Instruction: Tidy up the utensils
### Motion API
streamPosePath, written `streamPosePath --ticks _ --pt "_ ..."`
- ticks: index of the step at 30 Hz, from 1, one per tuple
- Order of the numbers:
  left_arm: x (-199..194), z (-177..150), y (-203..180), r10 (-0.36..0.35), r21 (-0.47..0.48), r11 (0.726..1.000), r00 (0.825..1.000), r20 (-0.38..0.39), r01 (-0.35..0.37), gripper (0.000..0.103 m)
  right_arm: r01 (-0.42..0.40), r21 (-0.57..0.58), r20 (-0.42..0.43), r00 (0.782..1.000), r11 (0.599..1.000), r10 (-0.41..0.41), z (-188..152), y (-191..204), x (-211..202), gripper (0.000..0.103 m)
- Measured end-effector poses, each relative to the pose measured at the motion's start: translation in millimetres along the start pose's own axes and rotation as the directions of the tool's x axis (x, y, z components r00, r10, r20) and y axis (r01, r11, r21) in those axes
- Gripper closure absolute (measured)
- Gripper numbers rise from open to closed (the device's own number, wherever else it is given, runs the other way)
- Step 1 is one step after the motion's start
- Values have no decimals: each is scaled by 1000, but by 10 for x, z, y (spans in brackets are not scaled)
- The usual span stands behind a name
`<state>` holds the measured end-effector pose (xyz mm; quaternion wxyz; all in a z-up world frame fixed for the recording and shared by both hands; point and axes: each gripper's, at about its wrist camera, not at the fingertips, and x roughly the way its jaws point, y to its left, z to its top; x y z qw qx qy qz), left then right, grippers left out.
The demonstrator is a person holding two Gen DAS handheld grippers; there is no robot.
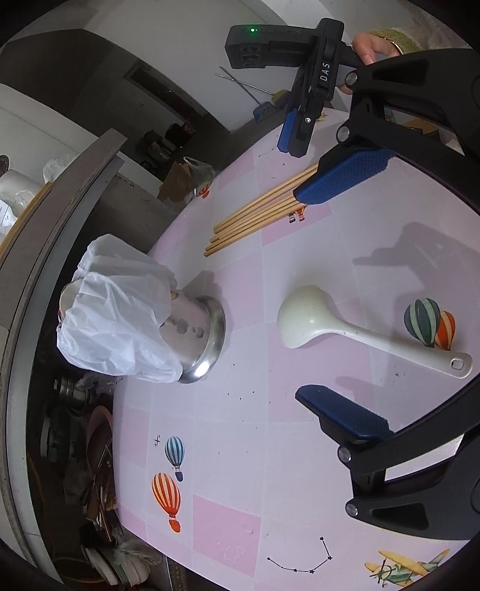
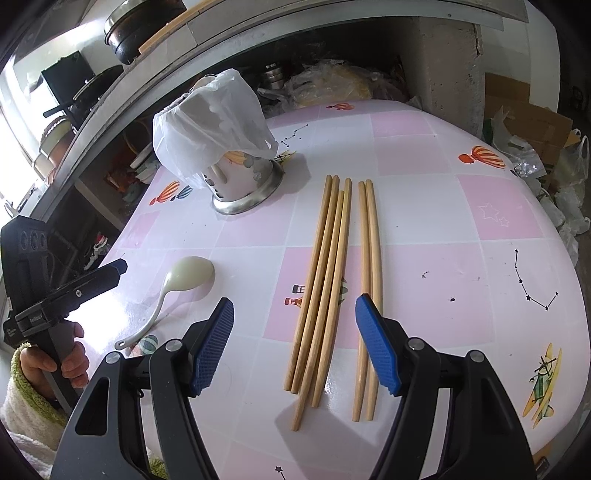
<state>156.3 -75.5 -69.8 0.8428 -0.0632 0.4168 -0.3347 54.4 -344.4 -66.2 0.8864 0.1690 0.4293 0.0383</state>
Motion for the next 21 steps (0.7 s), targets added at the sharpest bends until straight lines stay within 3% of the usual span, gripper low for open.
streamPosePath --ticks 9,21 --pt "75 -19 -15 27 9 1000 998 -55 -26 8 -2 -2 2 1000 1000 2 -6 18 4 36" --pt "57 -37 48 62 -30 998 998 -33 -63 8 -4 -1 2 1000 1000 4 -6 21 4 36"
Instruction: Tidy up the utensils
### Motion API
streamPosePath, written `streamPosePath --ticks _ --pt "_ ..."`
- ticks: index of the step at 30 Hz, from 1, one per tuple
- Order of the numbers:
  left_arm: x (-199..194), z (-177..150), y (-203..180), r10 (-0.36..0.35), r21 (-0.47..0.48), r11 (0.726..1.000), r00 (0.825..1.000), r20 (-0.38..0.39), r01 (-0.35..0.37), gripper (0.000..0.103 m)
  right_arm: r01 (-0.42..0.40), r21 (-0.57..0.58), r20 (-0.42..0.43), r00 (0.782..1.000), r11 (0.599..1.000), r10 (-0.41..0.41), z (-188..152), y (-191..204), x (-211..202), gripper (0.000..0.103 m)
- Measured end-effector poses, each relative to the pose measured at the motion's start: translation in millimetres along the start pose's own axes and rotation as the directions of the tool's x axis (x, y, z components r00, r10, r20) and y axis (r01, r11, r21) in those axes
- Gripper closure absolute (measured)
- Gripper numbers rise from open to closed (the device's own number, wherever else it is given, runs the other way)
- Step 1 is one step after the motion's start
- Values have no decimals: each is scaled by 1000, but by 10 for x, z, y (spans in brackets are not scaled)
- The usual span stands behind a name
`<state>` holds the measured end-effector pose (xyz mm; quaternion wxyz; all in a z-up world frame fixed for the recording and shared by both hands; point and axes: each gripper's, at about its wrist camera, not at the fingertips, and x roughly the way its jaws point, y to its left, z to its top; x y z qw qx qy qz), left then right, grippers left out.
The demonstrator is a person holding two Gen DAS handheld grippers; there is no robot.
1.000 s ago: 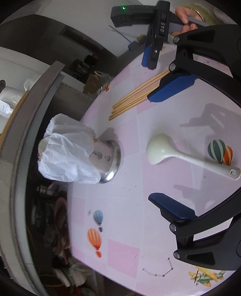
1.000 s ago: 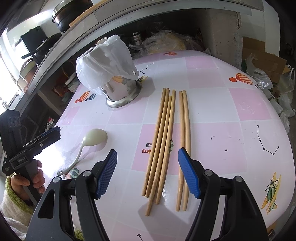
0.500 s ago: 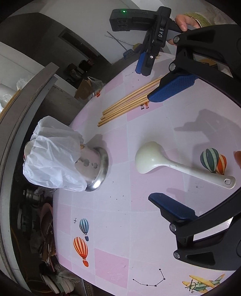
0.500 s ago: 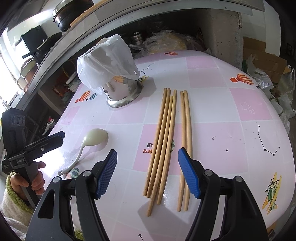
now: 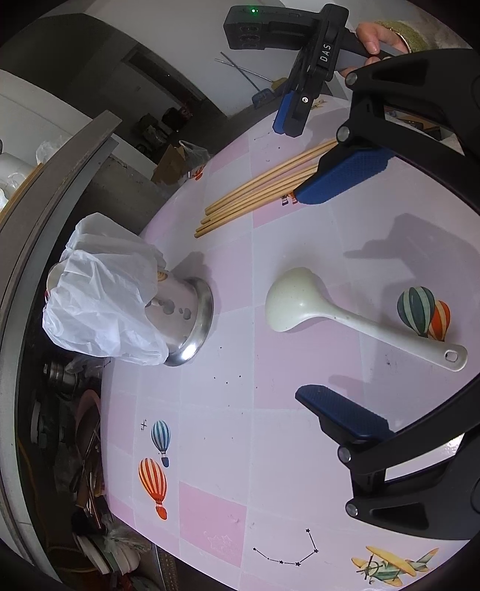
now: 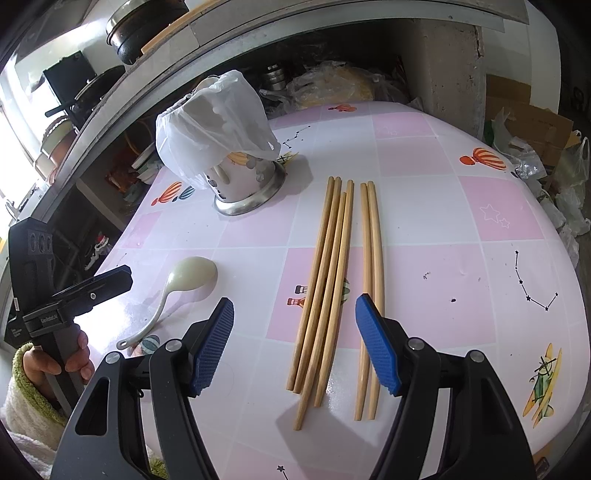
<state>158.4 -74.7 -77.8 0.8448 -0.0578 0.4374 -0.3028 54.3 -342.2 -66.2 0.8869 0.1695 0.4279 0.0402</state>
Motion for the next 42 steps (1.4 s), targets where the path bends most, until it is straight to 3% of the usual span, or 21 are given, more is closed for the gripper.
streamPosePath --ticks 6,18,26,35,37,42 --pt "-14 -13 -136 47 93 994 999 17 -48 8 0 1 -1 1000 1000 0 3 0 0 36" --pt "154 -83 -482 85 334 940 996 -33 -69 10 3 11 -2 1000 1000 -3 -5 -63 6 36" --pt "486 -139 -606 177 462 880 980 -94 -115 30 11 23 -6 1000 1000 -11 14 -132 22 36" --pt "766 13 -379 200 409 906 964 -175 -113 34 15 26 -17 1000 1000 -14 31 -152 59 36" --pt "833 46 -330 202 387 915 959 -199 -113 39 15 24 -19 1000 1000 -14 32 -149 68 36" --pt "884 93 -289 179 344 934 960 -214 -97 44 17 28 -26 1000 999 -16 30 -159 97 36"
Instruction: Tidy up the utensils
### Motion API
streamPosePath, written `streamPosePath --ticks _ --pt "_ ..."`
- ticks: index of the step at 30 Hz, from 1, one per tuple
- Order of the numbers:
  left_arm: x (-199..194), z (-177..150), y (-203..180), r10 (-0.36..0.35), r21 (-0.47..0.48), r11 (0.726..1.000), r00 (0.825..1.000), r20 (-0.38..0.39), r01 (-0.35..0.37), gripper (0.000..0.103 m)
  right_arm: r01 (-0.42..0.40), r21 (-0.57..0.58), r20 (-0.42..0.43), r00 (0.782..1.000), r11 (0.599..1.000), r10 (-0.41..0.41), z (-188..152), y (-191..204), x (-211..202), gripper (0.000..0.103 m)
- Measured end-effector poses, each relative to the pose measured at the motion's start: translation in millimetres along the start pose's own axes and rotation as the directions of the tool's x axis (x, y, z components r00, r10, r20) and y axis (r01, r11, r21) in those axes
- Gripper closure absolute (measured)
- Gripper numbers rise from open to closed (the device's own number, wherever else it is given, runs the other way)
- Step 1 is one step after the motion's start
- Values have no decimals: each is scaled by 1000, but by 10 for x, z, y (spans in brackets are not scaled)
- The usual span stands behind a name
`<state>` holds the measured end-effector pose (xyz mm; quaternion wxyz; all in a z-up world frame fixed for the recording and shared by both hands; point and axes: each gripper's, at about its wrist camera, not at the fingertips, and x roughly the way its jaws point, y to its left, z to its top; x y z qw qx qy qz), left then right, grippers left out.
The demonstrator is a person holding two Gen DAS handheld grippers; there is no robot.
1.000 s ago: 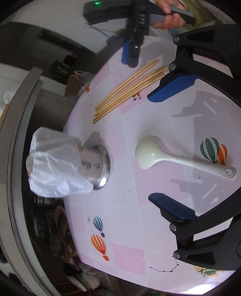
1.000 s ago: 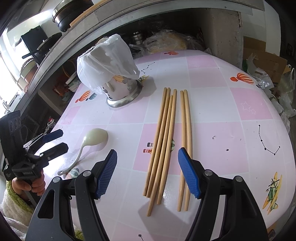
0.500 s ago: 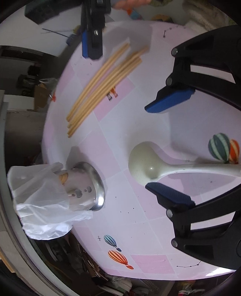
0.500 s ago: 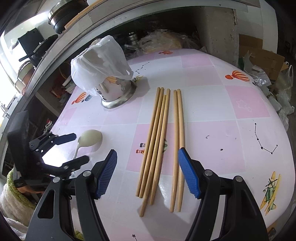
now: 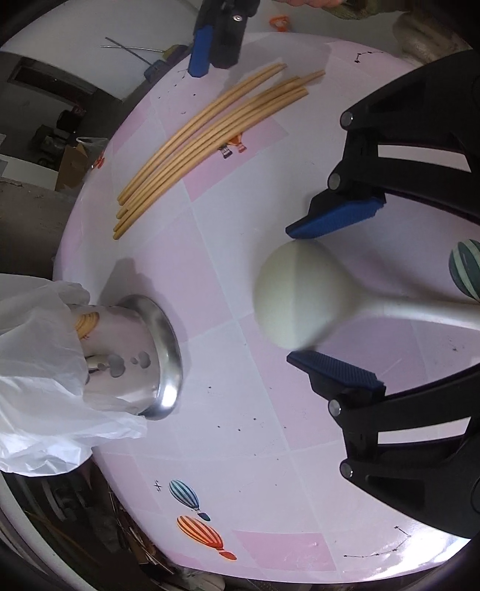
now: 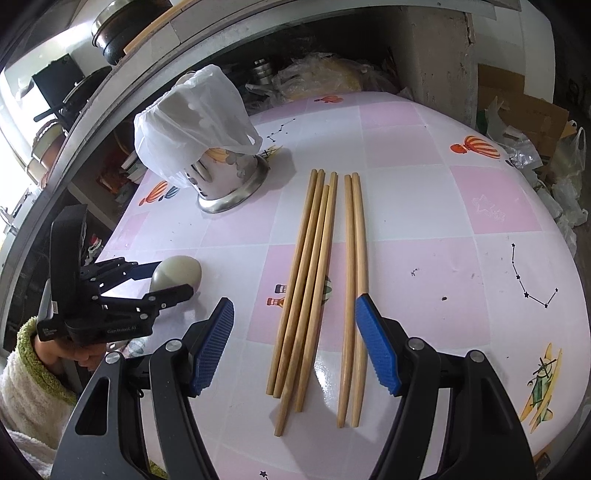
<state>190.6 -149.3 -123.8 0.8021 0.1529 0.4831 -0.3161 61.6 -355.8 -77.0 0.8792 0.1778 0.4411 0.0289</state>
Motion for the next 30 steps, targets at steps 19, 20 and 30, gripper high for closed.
streamPosePath --ticks 19,20,30 --pt "-287 -9 -8 -6 -60 998 996 91 11 50 50 49 35 998 998 -51 86 -270 -121 36" --pt "-338 -16 -1 -5 -66 998 995 104 12 50 50 52 43 998 997 -52 121 -304 -125 36" --pt "-771 -50 100 -16 -123 991 976 219 44 50 76 6 0 997 997 -76 705 -508 323 63"
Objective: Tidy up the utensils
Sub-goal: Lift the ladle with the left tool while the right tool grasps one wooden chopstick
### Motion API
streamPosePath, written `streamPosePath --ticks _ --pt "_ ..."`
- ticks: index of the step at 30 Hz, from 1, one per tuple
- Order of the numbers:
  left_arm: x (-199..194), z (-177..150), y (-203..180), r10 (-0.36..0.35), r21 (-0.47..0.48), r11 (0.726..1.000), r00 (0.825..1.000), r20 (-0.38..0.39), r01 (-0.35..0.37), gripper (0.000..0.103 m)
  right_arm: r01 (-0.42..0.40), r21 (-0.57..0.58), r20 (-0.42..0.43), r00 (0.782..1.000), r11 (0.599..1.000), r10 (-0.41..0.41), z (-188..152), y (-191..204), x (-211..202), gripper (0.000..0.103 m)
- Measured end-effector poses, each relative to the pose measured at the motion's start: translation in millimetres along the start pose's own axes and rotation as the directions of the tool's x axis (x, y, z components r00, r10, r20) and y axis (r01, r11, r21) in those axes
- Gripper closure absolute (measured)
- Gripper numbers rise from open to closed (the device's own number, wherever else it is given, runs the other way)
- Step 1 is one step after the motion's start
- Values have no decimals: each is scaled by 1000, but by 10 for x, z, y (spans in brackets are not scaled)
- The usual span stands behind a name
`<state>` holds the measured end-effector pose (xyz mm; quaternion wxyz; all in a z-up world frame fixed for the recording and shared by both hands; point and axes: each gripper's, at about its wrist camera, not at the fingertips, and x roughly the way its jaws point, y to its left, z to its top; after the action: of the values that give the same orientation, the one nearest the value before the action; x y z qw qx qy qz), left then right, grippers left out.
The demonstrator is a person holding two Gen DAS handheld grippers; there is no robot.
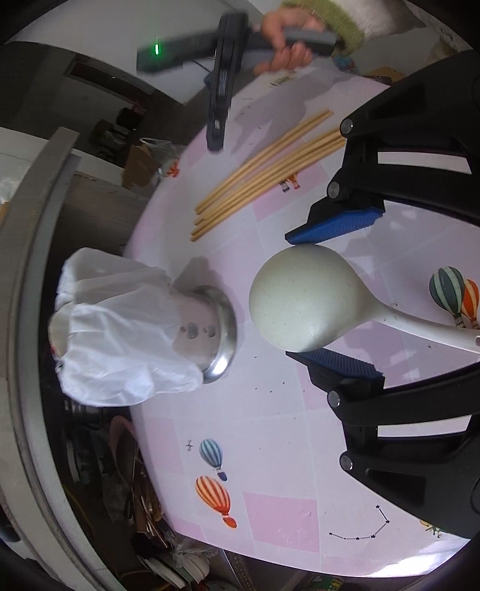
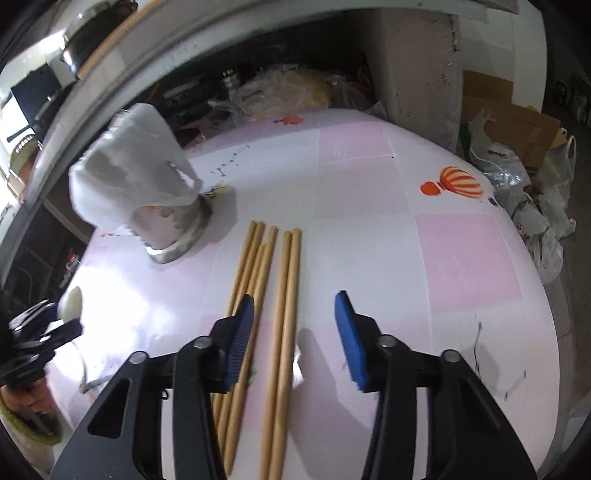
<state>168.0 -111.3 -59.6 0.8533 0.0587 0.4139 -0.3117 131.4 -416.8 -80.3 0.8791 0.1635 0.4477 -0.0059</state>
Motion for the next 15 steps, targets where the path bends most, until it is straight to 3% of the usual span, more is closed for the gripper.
streamPosePath --ticks 7,15 --pt "-185 54 73 -22 -29 999 999 48 23 50 20 -32 -80 997 999 -23 242 -5 366 79" --pt "-315 74 164 -34 -58 998 996 81 38 50 26 -77 -135 990 997 -36 307 65 553 81"
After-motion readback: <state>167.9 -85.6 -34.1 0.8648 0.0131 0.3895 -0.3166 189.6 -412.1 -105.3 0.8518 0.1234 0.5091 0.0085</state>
